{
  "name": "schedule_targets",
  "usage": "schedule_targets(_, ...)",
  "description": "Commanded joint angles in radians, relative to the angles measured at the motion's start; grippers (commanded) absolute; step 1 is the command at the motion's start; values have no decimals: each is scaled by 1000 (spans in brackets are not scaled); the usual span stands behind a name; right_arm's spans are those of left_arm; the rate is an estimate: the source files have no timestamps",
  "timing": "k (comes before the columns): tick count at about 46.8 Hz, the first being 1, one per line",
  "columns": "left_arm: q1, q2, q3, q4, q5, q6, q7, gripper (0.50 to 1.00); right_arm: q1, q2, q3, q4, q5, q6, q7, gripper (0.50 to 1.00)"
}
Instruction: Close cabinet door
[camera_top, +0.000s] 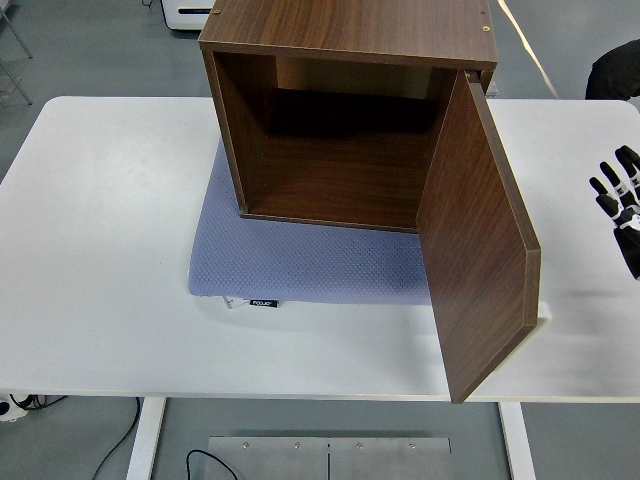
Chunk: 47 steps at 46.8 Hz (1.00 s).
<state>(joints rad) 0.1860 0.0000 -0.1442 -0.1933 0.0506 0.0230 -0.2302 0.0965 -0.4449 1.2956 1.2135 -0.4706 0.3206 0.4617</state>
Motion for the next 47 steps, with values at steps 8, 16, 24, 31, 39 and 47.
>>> schedule_targets(8,-3,0,0,0,0,0,0,1000,0,0,2,0,0,1,0,1000)
schedule_targets(16,-7,0,0,0,0,2,0,1000,0,0,2,0,1,5,0,1000)
schedule_targets(24,-3,0,0,0,0,2,0,1000,0,0,4,0,0,8,0,1000)
schedule_targets(31,-3,0,0,0,0,2,0,1000,0,0,4,0,0,9,0,1000)
schedule_targets(39,-3,0,0,0,0,2,0,1000,6,0,5,0,0,11,0,1000)
schedule_targets(47,-3,0,0,0,0,2,0,1000,9,-1,5,0,1,11,0,1000)
